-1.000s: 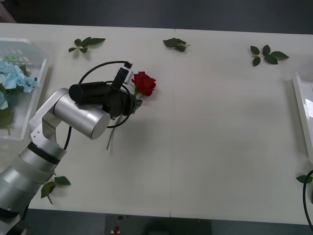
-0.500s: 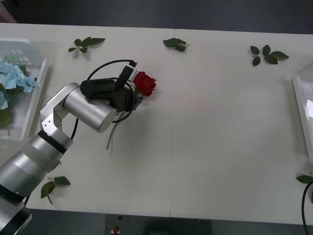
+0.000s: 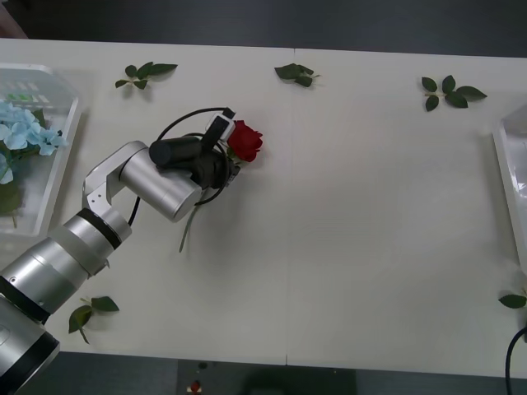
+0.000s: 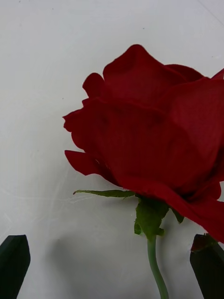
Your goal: Put the red flowers into the right box and the blue flowers into the left box
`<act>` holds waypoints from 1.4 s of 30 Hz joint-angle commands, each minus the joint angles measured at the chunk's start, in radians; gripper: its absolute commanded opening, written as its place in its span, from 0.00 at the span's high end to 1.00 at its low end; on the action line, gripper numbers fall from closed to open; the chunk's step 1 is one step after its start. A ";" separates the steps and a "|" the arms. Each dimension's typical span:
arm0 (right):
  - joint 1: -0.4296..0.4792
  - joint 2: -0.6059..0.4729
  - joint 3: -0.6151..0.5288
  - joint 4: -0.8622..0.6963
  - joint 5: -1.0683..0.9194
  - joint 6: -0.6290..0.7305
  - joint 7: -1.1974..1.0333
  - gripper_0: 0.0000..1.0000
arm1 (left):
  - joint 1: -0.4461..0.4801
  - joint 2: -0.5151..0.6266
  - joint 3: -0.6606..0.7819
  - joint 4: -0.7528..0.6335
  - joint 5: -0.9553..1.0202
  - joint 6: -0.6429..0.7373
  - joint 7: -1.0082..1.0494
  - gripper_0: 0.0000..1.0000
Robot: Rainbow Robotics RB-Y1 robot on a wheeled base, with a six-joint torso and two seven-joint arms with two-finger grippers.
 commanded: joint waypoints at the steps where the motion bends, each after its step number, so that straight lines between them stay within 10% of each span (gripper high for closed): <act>1: -0.014 -0.033 0.019 0.015 0.005 -0.039 0.013 0.91 | -0.034 -0.018 0.005 -0.005 0.004 -0.012 0.044 0.00; 5: -0.012 -0.033 0.022 0.015 0.005 -0.039 0.015 0.20 | -0.034 -0.016 -0.005 -0.002 0.007 -0.012 0.052 0.00; 8: -0.012 -0.035 0.032 0.015 0.002 -0.039 0.023 0.00 | -0.034 -0.016 -0.005 -0.002 0.011 -0.011 0.053 0.00; 20: -0.012 -0.036 0.059 -0.085 -0.050 0.041 0.053 0.00 | -0.034 -0.016 -0.019 0.019 0.018 -0.012 0.073 0.06; 27: -0.012 -0.036 0.056 -0.275 -0.225 0.274 0.082 0.00 | -0.033 -0.018 -0.019 0.019 0.043 -0.012 0.090 1.00; 42: -0.011 -0.036 0.015 -0.521 -0.546 0.625 0.156 0.00 | -0.039 -0.018 -0.019 -0.001 0.118 -0.014 0.115 1.00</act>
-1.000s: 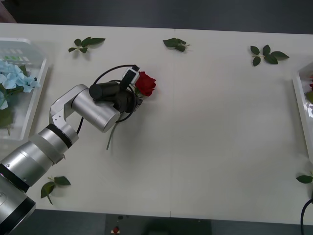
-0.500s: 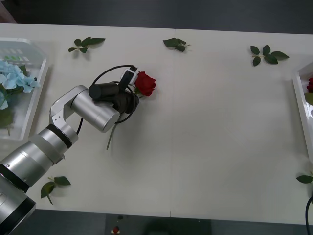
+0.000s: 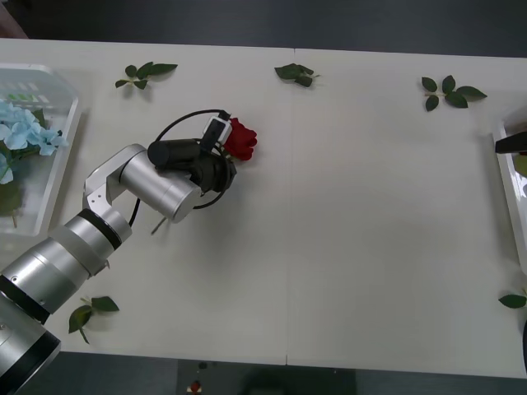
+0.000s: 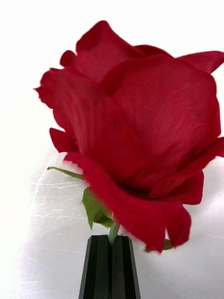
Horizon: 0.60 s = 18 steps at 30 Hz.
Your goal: Put the red flowers into the right box and the blue flowers into the left box
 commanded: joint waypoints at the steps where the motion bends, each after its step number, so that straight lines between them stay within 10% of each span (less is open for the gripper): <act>1: -0.011 -0.036 -0.028 -0.094 -0.057 0.072 0.062 0.00 | -0.036 -0.016 -0.011 -0.034 0.051 -0.010 0.054 1.00; 18: -0.012 0.022 -0.131 -0.175 -0.341 0.253 0.267 0.00 | -0.105 -0.073 -0.005 -0.309 0.131 -0.010 0.563 1.00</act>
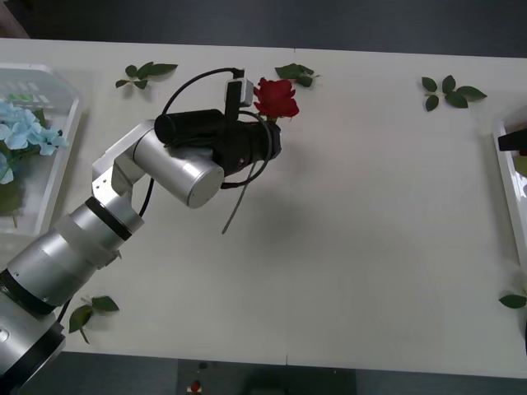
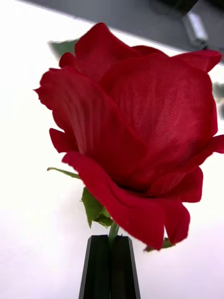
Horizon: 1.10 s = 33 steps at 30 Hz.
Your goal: Put the red flowers into the right box and the blue flowers into the left box
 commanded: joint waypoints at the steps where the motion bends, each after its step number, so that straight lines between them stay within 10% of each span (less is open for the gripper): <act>1: -0.011 0.025 -0.031 -0.034 -0.083 0.017 0.111 0.00 | -0.098 -0.070 -0.005 -0.070 -0.015 -0.011 0.169 1.00; 33: -0.031 0.149 0.071 -0.034 -0.538 -0.074 -0.191 0.00 | -0.171 -0.239 -0.029 -0.465 -0.570 -0.014 0.944 1.00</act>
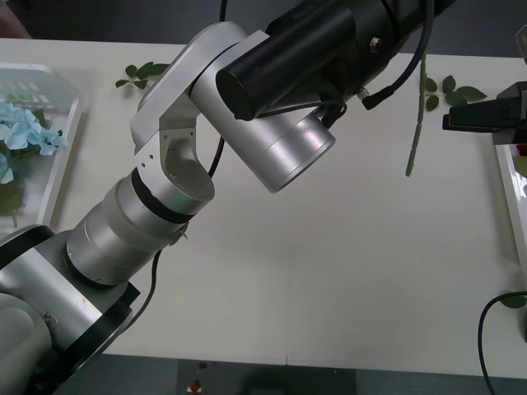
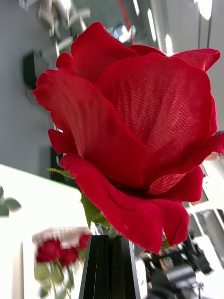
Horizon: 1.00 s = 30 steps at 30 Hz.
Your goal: Put the red flowers into the right box and the blue flowers into the left box
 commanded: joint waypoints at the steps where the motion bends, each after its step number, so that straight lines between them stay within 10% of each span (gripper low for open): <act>1: -0.034 0.013 0.012 -0.032 -0.031 -0.018 -0.049 0.00 | 0.008 -0.026 -0.032 -0.040 -0.150 -0.014 0.139 1.00; 23: -0.150 0.111 0.101 -0.030 -0.019 -0.064 -0.095 0.00 | 0.065 -0.069 -0.070 -0.040 -0.585 0.012 0.521 1.00; 30: -0.158 0.126 0.111 -0.030 -0.018 -0.067 -0.112 0.78 | 0.080 -0.069 -0.076 -0.040 -0.594 0.012 0.539 1.00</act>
